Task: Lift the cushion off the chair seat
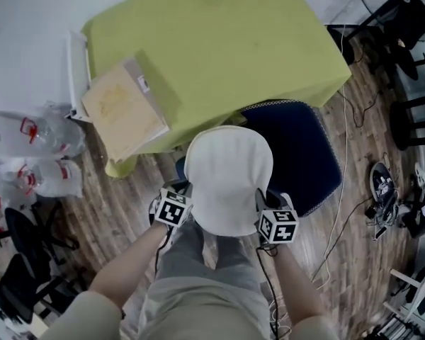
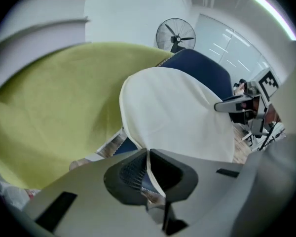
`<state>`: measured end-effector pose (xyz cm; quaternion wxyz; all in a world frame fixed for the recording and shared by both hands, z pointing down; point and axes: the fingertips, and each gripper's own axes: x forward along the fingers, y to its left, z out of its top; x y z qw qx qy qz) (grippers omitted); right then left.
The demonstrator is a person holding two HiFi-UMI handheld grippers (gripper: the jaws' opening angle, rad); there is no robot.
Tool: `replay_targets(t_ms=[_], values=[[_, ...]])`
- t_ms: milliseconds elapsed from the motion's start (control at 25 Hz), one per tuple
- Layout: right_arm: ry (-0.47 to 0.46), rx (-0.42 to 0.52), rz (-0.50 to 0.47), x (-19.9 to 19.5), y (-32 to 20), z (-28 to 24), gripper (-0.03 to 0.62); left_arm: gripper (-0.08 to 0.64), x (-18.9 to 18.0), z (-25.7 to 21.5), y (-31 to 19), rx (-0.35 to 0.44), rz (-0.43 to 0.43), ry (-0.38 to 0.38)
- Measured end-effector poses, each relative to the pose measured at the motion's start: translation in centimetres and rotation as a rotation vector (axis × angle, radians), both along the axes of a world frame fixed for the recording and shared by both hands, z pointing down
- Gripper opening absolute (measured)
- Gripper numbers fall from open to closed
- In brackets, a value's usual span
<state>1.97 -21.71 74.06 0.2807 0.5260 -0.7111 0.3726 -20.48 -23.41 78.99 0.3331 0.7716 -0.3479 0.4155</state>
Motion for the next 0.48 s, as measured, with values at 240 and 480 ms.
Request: replay_targets(t_ms=[240,480], values=[[-0.009,0.140,-0.007,0.2,-0.9,-9.7,0.077,0.037,0.4,-8.4,-1.3,0.107,-0.012,0.050],[0.019,0.282,-0.020,1.2,-1.2,-18.9,0.077,0.032,1.7,-16.3,-2.0,0.197,-0.074,0.153]])
